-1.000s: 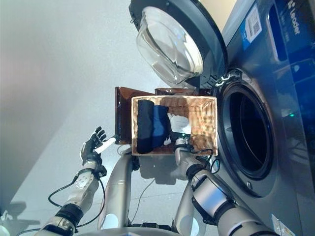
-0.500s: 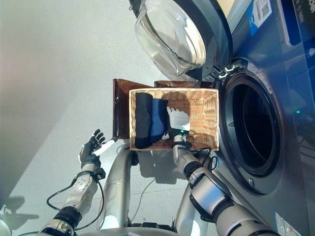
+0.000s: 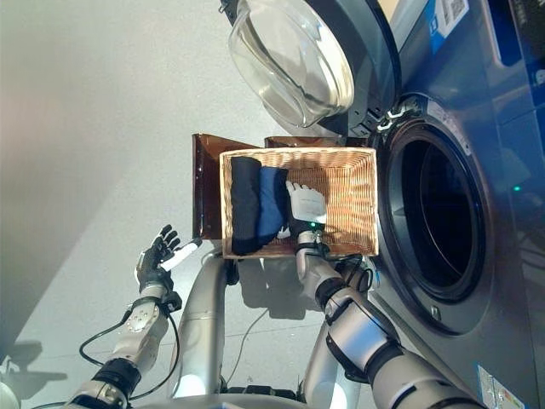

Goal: Pick up the clothes and place them into the washing machine

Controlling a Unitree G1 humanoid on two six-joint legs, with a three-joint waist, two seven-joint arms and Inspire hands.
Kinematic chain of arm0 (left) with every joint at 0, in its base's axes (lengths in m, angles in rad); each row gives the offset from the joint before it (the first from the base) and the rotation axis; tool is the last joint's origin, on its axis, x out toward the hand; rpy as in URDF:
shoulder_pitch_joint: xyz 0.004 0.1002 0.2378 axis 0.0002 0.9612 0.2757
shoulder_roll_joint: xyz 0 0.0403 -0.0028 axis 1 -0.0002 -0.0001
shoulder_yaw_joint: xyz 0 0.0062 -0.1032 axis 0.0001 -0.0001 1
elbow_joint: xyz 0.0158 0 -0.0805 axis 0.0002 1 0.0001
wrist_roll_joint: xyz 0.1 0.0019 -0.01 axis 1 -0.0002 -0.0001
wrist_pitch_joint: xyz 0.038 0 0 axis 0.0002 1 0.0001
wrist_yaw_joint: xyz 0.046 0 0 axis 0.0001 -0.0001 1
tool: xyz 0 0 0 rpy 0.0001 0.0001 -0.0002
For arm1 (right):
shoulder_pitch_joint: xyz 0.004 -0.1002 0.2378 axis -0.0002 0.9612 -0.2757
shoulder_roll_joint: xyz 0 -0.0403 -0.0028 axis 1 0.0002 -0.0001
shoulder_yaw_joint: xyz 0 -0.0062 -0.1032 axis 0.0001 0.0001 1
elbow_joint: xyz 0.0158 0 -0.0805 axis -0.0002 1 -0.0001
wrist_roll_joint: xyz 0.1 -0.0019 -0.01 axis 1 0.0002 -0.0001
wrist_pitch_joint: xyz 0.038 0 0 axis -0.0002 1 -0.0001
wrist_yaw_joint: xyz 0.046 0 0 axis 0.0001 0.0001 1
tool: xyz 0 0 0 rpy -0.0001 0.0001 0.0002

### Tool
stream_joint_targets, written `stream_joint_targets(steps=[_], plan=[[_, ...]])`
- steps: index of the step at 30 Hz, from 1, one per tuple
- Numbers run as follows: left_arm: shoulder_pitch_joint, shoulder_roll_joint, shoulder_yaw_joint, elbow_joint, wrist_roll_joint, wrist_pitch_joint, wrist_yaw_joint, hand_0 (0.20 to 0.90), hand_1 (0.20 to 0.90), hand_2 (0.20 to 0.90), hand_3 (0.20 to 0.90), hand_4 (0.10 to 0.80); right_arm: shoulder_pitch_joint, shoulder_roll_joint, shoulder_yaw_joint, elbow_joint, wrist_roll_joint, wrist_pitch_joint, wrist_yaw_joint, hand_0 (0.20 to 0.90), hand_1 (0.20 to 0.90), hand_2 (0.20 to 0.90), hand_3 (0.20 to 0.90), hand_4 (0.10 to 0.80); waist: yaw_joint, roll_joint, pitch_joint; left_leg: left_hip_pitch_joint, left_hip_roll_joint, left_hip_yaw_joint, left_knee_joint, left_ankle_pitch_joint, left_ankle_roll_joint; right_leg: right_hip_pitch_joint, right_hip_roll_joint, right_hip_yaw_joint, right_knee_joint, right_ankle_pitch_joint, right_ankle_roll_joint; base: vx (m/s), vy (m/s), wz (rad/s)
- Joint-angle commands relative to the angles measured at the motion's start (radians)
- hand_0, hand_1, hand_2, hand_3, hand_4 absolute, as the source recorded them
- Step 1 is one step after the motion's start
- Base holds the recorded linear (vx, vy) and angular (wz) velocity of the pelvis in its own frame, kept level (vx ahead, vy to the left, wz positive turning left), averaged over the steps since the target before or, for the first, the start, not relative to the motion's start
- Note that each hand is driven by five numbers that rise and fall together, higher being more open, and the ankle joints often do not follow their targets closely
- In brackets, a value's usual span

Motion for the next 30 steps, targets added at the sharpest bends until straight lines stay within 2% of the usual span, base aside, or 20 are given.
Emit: stream_joint_targets(steps=[1,30], plan=[[0.035,0.077,-0.010,-0.076,-0.011,-0.071,0.024,0.900,0.900,0.900,0.900,0.800,-0.035,0.102,0.047,-0.050,-0.007,-0.065,0.042,0.200,0.200,0.200,0.200,0.300,0.036,0.027,-0.013,-0.011,0.035,-0.043,0.203,-0.204,-0.046,-0.010,-0.041,0.062,-0.146,0.192,-0.008,0.000,0.000,0.00],[0.032,0.072,-0.010,-0.056,0.000,-0.067,0.032,0.900,0.900,0.900,0.900,0.800,-0.017,0.085,-0.002,-0.046,0.065,-0.089,0.025,0.200,0.200,0.200,0.200,0.300,0.029,0.022,-0.016,-0.005,0.038,-0.036,0.191,-0.200,-0.046,-0.005,-0.045,0.067,-0.156,0.198,-0.006,0.000,0.000,0.00]])
